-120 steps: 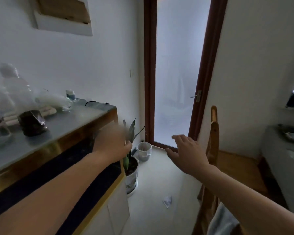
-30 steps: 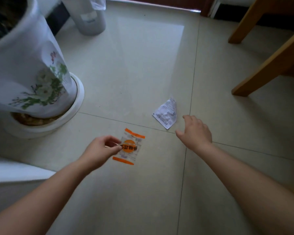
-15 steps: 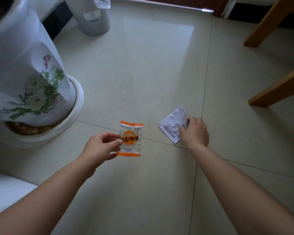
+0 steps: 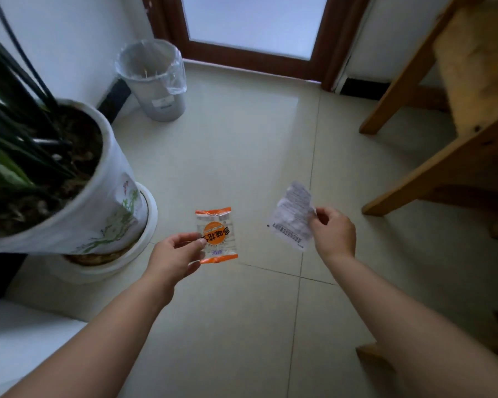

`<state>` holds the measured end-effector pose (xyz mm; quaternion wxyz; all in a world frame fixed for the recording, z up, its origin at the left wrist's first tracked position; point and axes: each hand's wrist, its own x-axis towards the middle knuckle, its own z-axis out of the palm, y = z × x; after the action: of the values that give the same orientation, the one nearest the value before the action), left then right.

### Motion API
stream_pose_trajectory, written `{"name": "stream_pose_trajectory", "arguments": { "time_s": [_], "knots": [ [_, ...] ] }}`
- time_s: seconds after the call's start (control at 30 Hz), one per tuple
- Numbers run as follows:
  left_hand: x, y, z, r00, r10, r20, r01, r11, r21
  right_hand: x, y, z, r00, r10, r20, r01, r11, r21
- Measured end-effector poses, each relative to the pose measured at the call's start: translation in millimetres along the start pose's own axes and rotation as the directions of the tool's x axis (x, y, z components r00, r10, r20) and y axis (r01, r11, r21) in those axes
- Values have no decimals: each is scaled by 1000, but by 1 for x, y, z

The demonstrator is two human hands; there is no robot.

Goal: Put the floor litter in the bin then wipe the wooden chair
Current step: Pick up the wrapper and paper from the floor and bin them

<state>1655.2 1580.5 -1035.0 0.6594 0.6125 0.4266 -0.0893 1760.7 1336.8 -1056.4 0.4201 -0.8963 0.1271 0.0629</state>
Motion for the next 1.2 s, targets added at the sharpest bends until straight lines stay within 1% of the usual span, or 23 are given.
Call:
{"name": "stream_pose_trajectory", "arguments": {
  "time_s": [0.2, 0.4, 0.53, 0.67, 0.8, 0.93, 1.03, 1.2],
  "knots": [
    [-123, 140, 9, 997, 71, -6, -71, 987, -141, -40, -143, -120, 1000, -1, 2, 1, 992, 127],
    [-255, 295, 5, 983, 181, -23, -181, 949, -257, -85, -294, -253, 995, -103, 7, 98, 967, 234],
    [-333, 389, -6, 966, 256, -28, -252, 920, -299, -104, -372, -335, 987, -158, 24, 143, 941, 307],
    [-389, 452, -16, 946, 323, -38, -318, 894, -316, -113, -432, -395, 980, -200, 13, 184, 923, 338],
    [-420, 494, -23, 928, 370, -46, -362, 864, -349, -110, -479, -429, 982, -189, -25, 185, 909, 374],
    [-426, 524, -28, 917, 396, -39, -380, 842, -384, -101, -516, -441, 980, -198, -31, 192, 884, 426],
    [-413, 543, -33, 916, 400, -37, -377, 824, -423, -89, -544, -438, 978, -207, -30, 197, 864, 463],
    [-369, 594, -44, 914, 404, -40, -370, 788, -492, -54, -591, -427, 955, -295, -23, 270, 837, 475]
  ]
}}
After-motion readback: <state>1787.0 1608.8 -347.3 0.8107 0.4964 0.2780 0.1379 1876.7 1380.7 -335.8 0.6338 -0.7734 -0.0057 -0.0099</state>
